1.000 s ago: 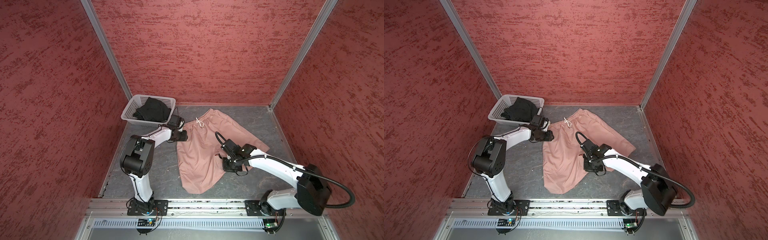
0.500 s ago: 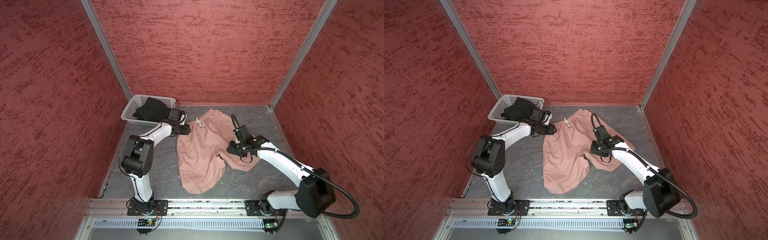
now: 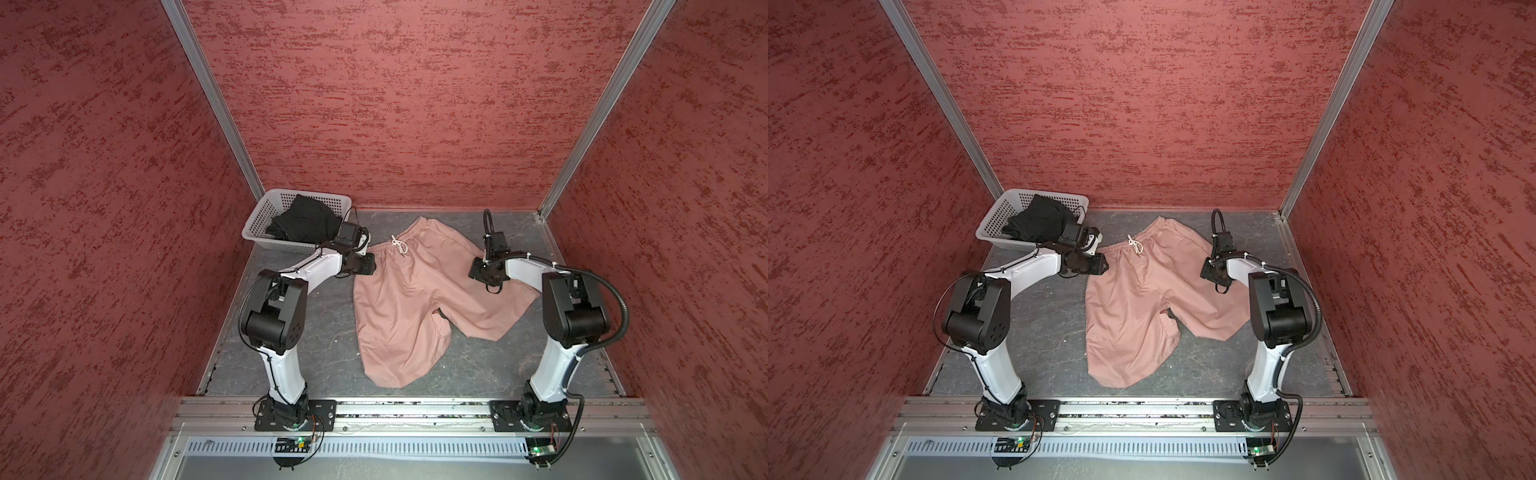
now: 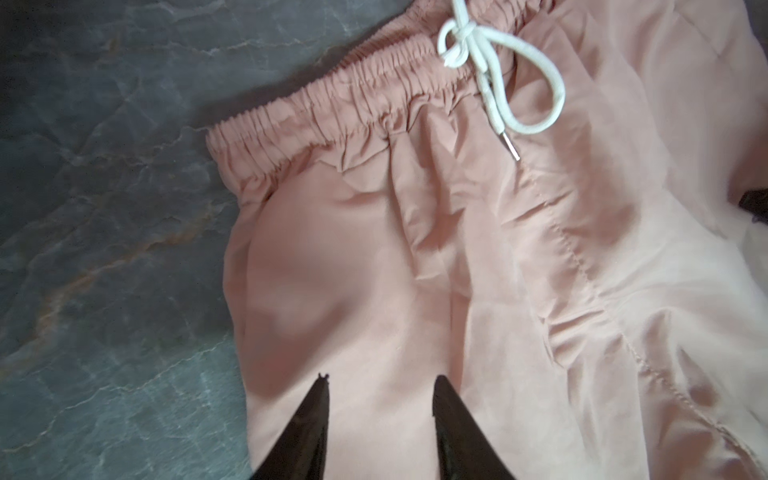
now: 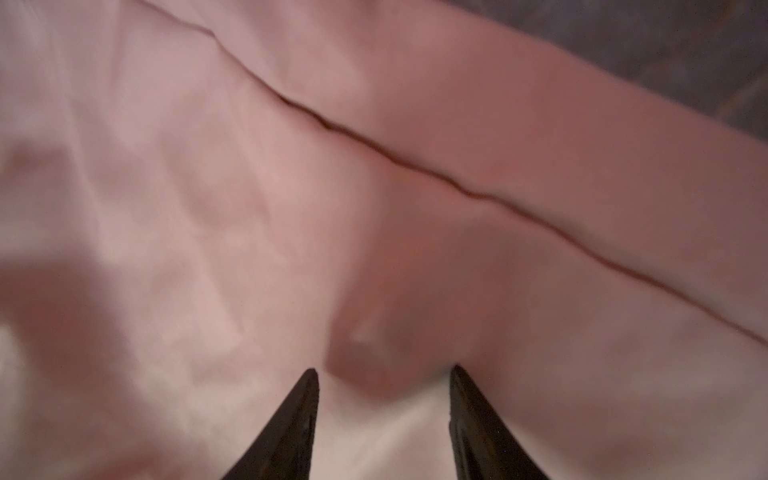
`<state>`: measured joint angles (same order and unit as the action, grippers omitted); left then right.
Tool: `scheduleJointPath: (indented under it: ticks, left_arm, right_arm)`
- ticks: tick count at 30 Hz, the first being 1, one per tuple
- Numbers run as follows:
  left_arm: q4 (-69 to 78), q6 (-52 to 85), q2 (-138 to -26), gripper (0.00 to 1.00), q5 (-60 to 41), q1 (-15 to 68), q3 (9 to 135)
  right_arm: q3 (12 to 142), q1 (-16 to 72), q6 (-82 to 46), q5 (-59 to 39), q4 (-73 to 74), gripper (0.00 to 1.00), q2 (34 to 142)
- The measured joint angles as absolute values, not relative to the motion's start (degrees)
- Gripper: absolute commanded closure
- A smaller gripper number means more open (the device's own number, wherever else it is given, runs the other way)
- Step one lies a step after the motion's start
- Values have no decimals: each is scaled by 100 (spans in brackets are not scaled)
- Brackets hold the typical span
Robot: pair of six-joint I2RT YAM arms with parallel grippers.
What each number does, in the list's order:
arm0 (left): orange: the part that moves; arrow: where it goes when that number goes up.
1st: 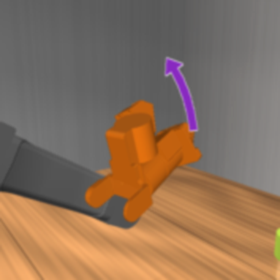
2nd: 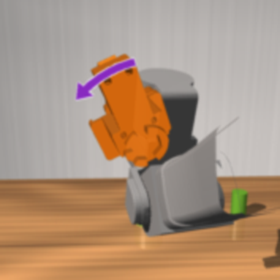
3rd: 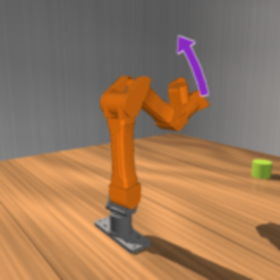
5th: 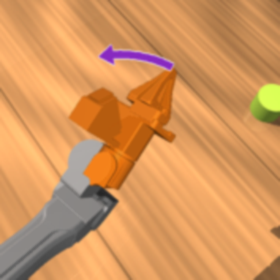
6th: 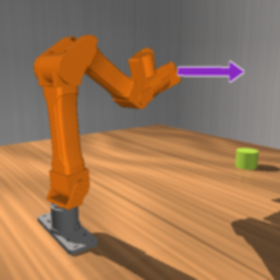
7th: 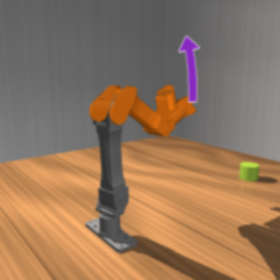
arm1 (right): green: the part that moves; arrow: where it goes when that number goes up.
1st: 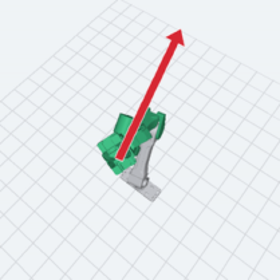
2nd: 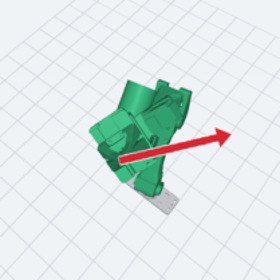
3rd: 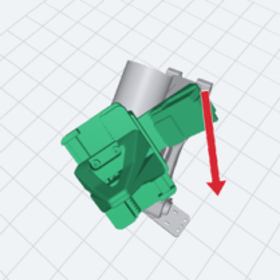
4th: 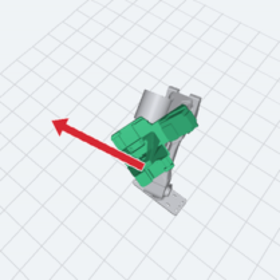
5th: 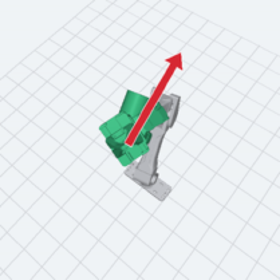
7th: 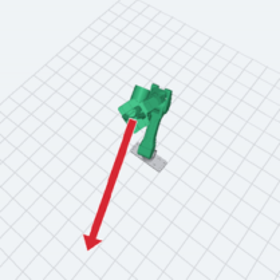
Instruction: Fold and stack the shorts
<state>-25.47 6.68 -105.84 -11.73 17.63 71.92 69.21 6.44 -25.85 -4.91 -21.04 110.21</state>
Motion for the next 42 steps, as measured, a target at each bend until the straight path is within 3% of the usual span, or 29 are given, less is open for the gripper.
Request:
scheduleJointPath:
  ticks: [10, 14, 18, 22, 25, 31, 36, 42]
  left_arm:
    - [-2482, 1223, -10062, 59, -1374, 1844, 5817]
    - [-2353, 1688, -9754, 59, -1586, 2296, 5450]
    - [-2512, 2029, -9419, 56, -1686, 2869, 5339]
    - [-3039, 2128, -8750, 43, -1566, 2812, 5531]
    - [-3208, 1944, -8412, 41, -1382, 2550, 5878]
    - [-3140, 1466, -9008, 17, -1072, 1579, 6587]
    - [-3020, 1251, -9747, 15, -882, 1203, 6654]
    - [-2720, 1164, -9990, 15, -891, 1022, 6632]
  right_arm:
    - [9220, 587, -2672, -1258, -1468, 50, 12833]
    - [10586, 663, -2585, -1686, -1520, 45, 13699]
    - [10873, 838, -2303, -1887, -1800, 42, 13618]
    - [9373, 963, -2082, -1684, -1887, 38, 12062]
    - [7985, 888, -2097, -1514, -1887, 38, 10468]
    - [5286, 749, -2613, -1437, -1699, 38, 8189]
    - [3994, 1037, -3006, -1485, -1946, 36, 7579]
    - [3636, 1326, -3129, -1542, -1614, 35, 7896]
